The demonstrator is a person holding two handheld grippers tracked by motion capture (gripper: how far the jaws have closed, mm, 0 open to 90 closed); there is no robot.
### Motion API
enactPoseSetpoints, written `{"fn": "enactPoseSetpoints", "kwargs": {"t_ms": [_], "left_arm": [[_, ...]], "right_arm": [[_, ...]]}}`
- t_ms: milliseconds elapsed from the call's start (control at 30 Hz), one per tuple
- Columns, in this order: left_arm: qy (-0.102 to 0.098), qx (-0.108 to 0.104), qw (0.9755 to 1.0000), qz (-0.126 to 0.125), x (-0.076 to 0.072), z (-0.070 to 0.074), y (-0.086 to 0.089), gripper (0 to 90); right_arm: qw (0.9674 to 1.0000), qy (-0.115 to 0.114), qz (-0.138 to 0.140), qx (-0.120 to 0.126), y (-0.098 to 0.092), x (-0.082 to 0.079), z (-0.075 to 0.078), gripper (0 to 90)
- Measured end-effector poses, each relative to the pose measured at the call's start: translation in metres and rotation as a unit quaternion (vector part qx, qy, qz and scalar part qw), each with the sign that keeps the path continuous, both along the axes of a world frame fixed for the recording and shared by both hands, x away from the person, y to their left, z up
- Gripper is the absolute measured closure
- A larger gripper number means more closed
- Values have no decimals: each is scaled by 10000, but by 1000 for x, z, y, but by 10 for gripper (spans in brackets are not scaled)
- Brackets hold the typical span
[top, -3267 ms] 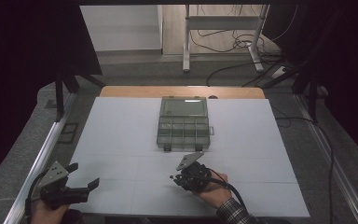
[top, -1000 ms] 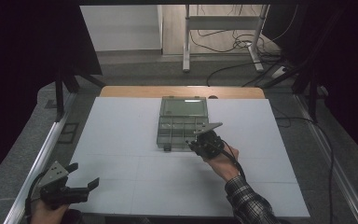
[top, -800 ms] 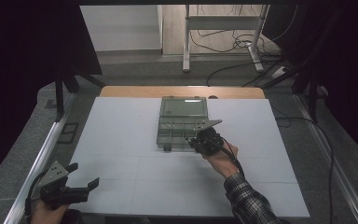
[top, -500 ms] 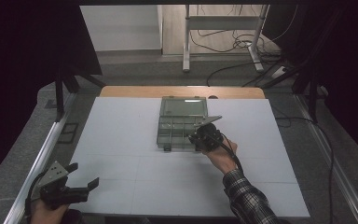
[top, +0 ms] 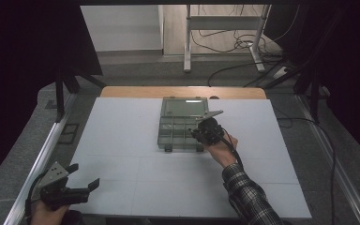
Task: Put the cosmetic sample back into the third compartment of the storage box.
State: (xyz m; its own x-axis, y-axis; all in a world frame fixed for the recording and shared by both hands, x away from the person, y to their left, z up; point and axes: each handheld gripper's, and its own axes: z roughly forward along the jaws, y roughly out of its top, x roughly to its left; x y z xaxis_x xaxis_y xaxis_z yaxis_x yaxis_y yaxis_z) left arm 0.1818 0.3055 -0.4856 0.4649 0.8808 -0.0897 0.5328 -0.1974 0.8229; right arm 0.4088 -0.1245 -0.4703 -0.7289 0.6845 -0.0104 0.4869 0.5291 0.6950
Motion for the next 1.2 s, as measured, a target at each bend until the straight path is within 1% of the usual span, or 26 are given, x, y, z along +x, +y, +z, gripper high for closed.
{"fn": "enactPoseSetpoints", "kwargs": {"t_ms": [333, 500, 633, 667, 1000, 1200], "left_arm": [[-1, -5, 10000, 1, 0, 0, 0, 23], [-5, -2, 10000, 2, 0, 0, 0, 23], [-5, 1, 10000, 2, 0, 0, 0, 22], [-5, -1, 10000, 2, 0, 0, 0, 23], [-3, -25, 10000, 3, 0, 0, 1, 22], [2, -27, 10000, 0, 0, 0, 1, 23]], "right_arm": [[9999, -47, -104, -25, 3, 15, -2, 805], [9998, -56, -202, -16, 5, 24, -3, 805], [9997, -66, -237, -59, 7, 30, -4, 805], [9997, -64, -242, -32, 8, 32, -5, 805], [9992, -62, -358, -144, 16, 47, -9, 805], [9988, -44, -459, -163, 17, 55, -12, 805]]}}
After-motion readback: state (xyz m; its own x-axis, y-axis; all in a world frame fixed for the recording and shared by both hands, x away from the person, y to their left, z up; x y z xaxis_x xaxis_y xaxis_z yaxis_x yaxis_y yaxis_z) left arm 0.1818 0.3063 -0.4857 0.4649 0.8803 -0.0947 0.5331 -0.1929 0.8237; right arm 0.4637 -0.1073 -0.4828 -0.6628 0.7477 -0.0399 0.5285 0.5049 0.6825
